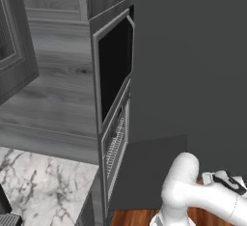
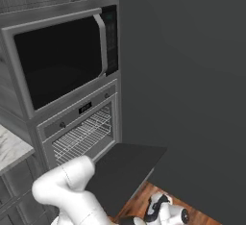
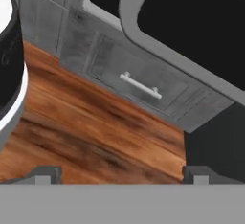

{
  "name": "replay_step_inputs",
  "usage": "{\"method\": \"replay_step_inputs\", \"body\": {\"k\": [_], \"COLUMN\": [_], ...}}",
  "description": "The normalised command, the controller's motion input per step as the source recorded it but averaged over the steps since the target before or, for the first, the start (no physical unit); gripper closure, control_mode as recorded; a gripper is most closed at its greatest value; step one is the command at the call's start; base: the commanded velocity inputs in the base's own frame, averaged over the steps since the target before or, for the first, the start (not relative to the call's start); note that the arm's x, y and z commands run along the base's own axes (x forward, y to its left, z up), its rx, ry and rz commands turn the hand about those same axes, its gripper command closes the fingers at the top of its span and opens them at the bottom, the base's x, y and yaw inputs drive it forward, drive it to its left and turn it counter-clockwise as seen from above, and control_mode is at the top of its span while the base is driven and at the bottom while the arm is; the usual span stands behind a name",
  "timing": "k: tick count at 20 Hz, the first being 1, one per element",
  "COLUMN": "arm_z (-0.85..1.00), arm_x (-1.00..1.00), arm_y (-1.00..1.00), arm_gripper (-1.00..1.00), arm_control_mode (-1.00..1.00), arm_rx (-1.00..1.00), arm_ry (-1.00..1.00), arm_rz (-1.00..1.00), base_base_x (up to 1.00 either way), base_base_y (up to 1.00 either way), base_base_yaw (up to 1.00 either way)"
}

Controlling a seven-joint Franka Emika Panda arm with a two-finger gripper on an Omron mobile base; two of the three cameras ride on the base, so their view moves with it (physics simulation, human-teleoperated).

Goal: Place the fish on the top rack of the oven, and slide the tray back inside. Close the oven door.

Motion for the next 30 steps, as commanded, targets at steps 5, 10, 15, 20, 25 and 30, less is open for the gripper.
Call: {"method": "replay_step_inputs", "body": {"k": [5, 10, 15, 20, 25, 30], "arm_z": [-0.64, -0.86, -1.0, -0.95, -0.35, -0.09], "arm_x": [0.98, 1.0, 1.0, 0.98, 0.72, 0.64], "arm_y": [0.0, 0.0, 0.0, 0.14, 0.57, 0.85], "arm_gripper": [-1.0, -1.0, -1.0, -1.0, -1.0, -1.0], "arm_control_mode": [-1.0, -1.0, -1.0, -1.0, -1.0, -1.0], "arm_rx": [0.3, 0.3, 0.3, 0.31, 0.37, 0.38], "arm_ry": [0.0, 0.0, 0.0, 0.0, -0.1, -0.32], "arm_rz": [0.22, 0.29, 0.29, 0.25, 0.17, 0.1], "base_base_x": [0.0, 0.0, 0.0, 0.0, 0.0, 0.0], "base_base_y": [0.0, 0.0, 0.0, 0.0, 0.0, 0.0], "base_base_yaw": [0.0, 0.0, 0.0, 0.0, 0.0, 0.0]}}
